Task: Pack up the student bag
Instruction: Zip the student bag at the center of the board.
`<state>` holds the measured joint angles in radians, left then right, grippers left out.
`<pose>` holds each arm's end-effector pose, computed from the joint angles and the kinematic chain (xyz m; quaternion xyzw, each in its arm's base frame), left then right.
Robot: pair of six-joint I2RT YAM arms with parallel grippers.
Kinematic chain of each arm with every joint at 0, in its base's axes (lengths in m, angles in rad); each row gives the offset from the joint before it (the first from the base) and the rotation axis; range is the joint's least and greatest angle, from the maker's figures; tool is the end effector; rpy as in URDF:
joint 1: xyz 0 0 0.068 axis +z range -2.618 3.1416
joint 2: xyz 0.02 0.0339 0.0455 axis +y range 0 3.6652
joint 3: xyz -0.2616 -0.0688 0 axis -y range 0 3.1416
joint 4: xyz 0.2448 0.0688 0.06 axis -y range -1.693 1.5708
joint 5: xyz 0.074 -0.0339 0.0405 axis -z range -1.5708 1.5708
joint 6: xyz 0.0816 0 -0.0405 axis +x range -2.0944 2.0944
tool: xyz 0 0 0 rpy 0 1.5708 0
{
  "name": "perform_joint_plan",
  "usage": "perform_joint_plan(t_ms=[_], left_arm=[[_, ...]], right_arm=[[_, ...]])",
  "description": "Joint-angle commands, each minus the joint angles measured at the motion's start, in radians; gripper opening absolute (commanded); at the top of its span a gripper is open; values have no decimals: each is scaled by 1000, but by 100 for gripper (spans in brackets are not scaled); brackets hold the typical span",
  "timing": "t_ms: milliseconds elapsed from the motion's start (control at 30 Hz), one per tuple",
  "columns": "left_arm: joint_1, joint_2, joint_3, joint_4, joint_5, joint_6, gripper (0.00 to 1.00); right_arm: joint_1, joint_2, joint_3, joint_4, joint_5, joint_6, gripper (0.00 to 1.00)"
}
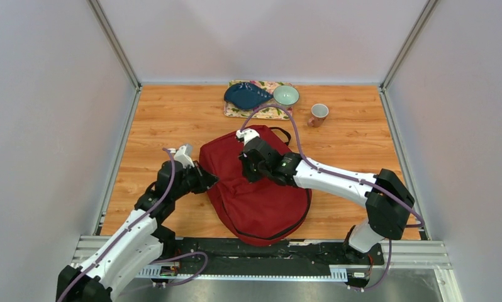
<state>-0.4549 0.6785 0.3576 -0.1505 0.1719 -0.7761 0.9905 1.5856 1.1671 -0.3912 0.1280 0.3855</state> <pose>0.1781 -0.1027 0.1873 -0.0916 0.8458 -0.3603 0.3827 0.2164 0.3111 0.2182 -0.2534 0.8916 0.1895 0.3241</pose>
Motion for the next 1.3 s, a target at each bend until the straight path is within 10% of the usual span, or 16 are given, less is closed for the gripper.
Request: perform_joint_plan(t_ms=[0, 167, 267, 1000, 1267], left_arm=[[168, 30, 58, -69, 173, 95, 0], [190, 24, 38, -9, 307, -3, 62], [190, -40, 14, 0, 334, -60, 73], [-128, 53, 57, -97, -24, -80, 77], [-159, 124, 67, 2, -69, -111, 50]], right_arm=[[-13, -47, -29, 63, -36, 47, 0], [-13, -38, -38, 94, -93, 87, 0], [-13, -35, -38, 100, -96, 90, 0], [-13, -41, -43, 104, -113, 82, 0], [-13, -41, -49, 107, -149, 89, 0]])
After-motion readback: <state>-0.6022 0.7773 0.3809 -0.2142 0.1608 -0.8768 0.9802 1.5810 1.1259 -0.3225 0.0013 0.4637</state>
